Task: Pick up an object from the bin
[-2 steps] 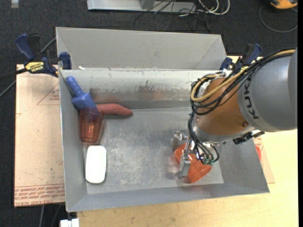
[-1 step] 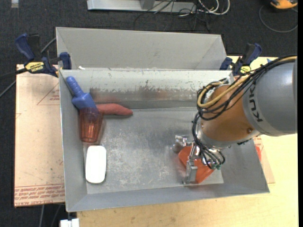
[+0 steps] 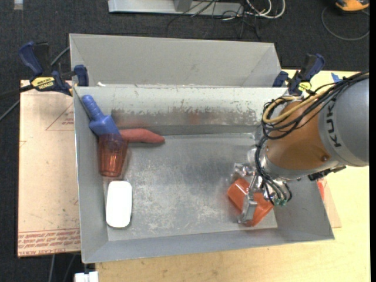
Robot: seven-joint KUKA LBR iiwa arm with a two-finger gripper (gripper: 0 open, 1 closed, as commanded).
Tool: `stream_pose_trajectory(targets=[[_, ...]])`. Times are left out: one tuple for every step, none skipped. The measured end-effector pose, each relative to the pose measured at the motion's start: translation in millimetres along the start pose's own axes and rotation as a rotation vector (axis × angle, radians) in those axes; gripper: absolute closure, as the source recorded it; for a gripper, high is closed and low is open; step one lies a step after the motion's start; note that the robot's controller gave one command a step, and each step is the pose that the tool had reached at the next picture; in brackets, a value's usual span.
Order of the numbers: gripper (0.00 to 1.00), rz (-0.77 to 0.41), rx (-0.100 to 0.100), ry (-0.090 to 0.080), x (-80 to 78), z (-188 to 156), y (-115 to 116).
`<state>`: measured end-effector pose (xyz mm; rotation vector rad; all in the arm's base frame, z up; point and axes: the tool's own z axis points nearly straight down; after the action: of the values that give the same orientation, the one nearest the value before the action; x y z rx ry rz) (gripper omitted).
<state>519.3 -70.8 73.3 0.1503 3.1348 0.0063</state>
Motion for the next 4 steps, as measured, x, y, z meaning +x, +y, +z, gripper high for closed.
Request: stream_pose_trajectory(targets=[[0.0, 0.337, -0.004, 0.001, -8.0, 1.6, -14.5], [1.0, 0.192, -0.008, -0.003, -14.9, 1.9, -36.1], [1.0, 0.192, -0.008, -0.003, -15.0, 1.9, -35.9], [1.0, 0.19, -0.006, 0.001, -10.6, -85.7, -40.6]])
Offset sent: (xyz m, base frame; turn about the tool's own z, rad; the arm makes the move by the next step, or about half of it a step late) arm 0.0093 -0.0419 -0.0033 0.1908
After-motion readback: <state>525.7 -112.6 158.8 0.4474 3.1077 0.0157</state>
